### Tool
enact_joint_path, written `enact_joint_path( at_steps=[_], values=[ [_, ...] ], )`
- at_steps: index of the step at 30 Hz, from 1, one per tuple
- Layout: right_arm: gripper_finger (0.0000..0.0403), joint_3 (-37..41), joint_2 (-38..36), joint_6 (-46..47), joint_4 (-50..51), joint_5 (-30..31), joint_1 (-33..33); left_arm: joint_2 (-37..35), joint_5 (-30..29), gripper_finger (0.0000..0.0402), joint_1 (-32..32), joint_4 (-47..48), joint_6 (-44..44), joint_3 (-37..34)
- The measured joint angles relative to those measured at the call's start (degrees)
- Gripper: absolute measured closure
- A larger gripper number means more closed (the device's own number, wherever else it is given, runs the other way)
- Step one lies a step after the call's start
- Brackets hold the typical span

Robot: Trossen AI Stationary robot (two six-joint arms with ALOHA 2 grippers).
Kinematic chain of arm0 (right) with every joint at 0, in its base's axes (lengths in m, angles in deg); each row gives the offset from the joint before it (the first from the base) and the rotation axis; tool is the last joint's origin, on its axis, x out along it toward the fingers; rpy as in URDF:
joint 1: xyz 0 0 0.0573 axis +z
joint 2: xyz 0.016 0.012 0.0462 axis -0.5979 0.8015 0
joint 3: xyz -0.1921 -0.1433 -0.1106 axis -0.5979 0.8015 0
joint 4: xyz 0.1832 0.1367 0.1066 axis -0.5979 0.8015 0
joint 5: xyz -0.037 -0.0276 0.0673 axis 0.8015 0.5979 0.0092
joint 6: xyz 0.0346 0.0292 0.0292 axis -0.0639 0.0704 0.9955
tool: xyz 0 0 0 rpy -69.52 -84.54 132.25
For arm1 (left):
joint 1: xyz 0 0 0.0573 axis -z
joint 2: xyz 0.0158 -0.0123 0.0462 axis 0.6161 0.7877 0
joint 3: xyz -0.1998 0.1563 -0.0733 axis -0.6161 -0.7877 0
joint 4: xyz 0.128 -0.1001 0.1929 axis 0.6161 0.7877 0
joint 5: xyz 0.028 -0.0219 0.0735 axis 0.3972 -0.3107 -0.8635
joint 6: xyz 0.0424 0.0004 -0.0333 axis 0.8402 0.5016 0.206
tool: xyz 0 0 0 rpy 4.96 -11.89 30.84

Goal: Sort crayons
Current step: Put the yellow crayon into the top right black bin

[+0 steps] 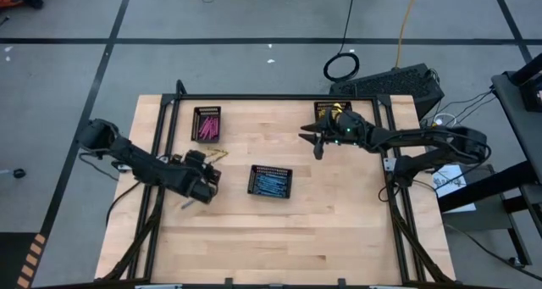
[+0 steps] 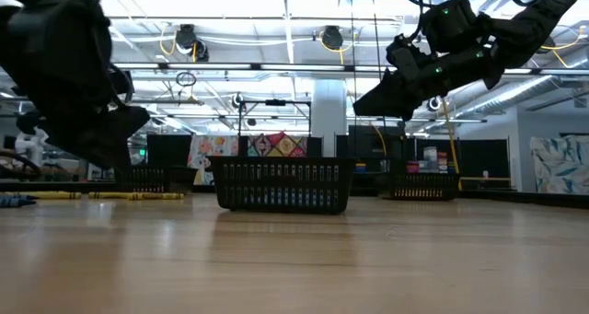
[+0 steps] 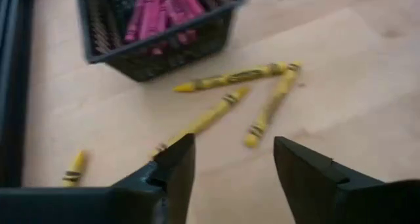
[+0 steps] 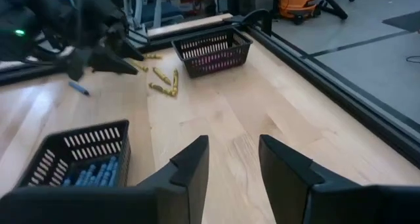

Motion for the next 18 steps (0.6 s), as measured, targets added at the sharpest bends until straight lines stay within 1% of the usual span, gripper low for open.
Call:
enact_joint_path(
  at_steps=[2, 4, 6, 8, 10, 11, 12, 14, 16, 18],
  values=[
    [0.0284, 0.0, 0.6, 0.7, -1.5, 0.0, 0.0, -2.5, 1.4, 0.0178, -2.5, -1.7, 3.8, -1.4],
    [0.0284, 0.0, 1.0, 0.8, -2.6, 0.0, 0.0, -5.5, 3.5, 0.0162, -5.5, -6.9, 11.7, -2.8],
    [0.0284, 0.0, 1.6, 0.8, -4.3, 0.0, 0.0, -8.1, 6.7, 0.0153, -8.6, -15.0, 23.4, -4.3],
    [0.0284, 0.0, 1.7, 0.9, -5.1, 0.0, 0.0, -9.8, 11.1, 0.0151, -11.0, -23.8, 37.9, -5.1],
    [0.0284, 0.0, 1.7, 0.9, -5.8, 0.0, 0.0, -10.3, 14.8, 0.0150, -11.9, -32.4, 51.8, -5.7],
    [0.0284, 0.0, 1.7, 0.9, -6.0, 0.0, 0.0, -10.3, 16.1, 0.0150, -12.3, -34.9, 57.1, -5.9],
    [0.0284, 0.0, 1.7, 0.9, -5.9, 0.0, 0.0, -10.3, 16.9, 0.0150, -12.8, -35.6, 59.8, -6.0],
    [0.0284, 0.0, 1.7, 0.9, -5.8, 0.0, 0.0, -10.1, 17.2, 0.0150, -14.6, -34.1, 60.5, -6.0],
    [0.0284, 0.0, 1.7, 0.9, -5.8, 0.0, 0.0, -10.1, 15.3, 0.0150, -16.4, -31.5, 57.5, -6.4],
    [0.0284, 0.0, 1.7, 0.8, -5.8, 0.0, 0.0, -10.1, 13.0, 0.0150, -17.6, -31.6, 54.3, -7.4]
  ],
)
